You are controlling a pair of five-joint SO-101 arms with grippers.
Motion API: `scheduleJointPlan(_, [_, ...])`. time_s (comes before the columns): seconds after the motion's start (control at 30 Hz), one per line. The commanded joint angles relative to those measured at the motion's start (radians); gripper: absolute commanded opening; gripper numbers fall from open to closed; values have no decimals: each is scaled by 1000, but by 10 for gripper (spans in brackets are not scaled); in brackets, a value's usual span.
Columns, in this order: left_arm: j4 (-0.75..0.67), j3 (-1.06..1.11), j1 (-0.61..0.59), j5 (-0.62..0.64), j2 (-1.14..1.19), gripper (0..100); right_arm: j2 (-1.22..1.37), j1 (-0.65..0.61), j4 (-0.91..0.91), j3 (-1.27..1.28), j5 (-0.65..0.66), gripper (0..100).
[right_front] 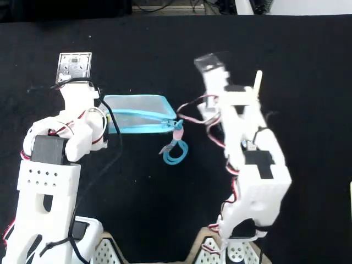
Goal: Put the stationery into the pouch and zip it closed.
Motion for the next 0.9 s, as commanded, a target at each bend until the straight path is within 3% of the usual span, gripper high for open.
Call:
scheduleJointPlan(0.0, [-11,-1,10,12,8,30,-82,54,187,-111,-144,11])
scheduleJointPlan(0.2, [-11,-1,8,12,8,30,33,-41,233,-160,-146,21])
scheduleJointPlan(0.37, [-11,-1,8,12,8,30,163,-84,413,-329,-147,163])
scheduleJointPlan(0.43, [-11,-1,8,12,8,30,213,-84,474,-407,-152,177])
scheduleJointPlan(0.73, [-11,-1,8,11,8,30,403,-81,519,-624,-152,166])
scheduleJointPlan(0.83, [-11,-1,8,11,8,30,409,-68,543,-661,-153,9])
scheduleJointPlan(0.87, [-11,-1,8,11,8,30,400,-66,563,-668,-153,13])
